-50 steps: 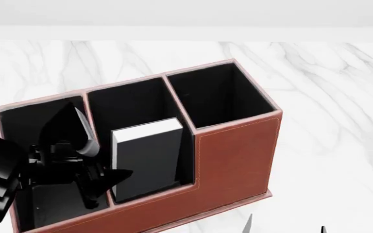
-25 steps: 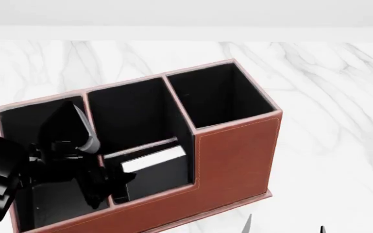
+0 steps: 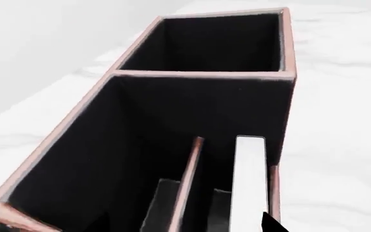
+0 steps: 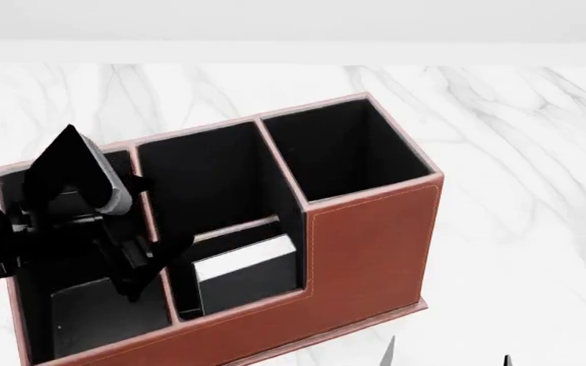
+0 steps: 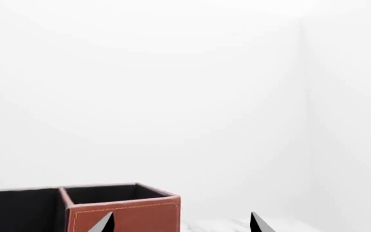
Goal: Pick up the book and place it in the back compartment of the caddy.
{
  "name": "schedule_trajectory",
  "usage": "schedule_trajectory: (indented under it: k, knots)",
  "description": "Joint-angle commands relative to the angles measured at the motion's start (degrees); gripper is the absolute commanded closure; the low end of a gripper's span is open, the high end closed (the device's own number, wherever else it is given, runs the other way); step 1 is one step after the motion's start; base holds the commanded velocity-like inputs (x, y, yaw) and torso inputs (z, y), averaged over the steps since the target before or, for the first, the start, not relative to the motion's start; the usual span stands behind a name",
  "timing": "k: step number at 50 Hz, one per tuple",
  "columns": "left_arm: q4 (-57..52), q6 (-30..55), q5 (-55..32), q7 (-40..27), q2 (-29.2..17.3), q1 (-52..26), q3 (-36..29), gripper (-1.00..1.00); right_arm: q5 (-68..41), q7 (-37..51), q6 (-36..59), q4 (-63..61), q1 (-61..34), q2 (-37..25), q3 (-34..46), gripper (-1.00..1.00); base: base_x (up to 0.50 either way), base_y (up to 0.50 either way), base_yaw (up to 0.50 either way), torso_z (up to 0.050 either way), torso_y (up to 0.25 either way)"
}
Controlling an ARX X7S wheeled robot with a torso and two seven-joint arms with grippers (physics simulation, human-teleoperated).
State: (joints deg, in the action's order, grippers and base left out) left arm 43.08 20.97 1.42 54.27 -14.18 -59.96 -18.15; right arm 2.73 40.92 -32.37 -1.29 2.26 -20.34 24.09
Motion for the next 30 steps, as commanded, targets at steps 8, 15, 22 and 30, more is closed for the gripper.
schedule_trajectory:
  k: [8,15,22,30]
  knots:
    - [-55.93,31.15,8.08,-5.39,-9.26,17.95,-2.12,-1.00,0.11,-0.98,8.48,-9.00,-1.57,-0.68,-0.36,-1.00,0.00,0.00,0.00,0.000,0.000]
    - [-66.44,38.06,11.92,-6.15,-10.72,18.81,-4.76,-1.00,1.23,-1.21,14.03,-15.59,-2.71,-1.00,-0.99,-1.00,0.00,0.00,0.00,0.000,0.000]
    - [-72.01,41.33,14.48,-6.79,-11.66,18.83,-6.78,-1.00,2.08,-1.42,17.79,-21.76,-2.65,-1.62,-1.54,-1.00,0.00,0.00,0.00,0.000,0.000]
    - [-76.72,44.36,15.82,-5.71,-12.30,16.85,-8.74,-1.00,2.99,-1.62,22.31,-28.62,-2.92,-2.34,-2.73,-1.00,0.00,0.00,0.00,0.000,0.000]
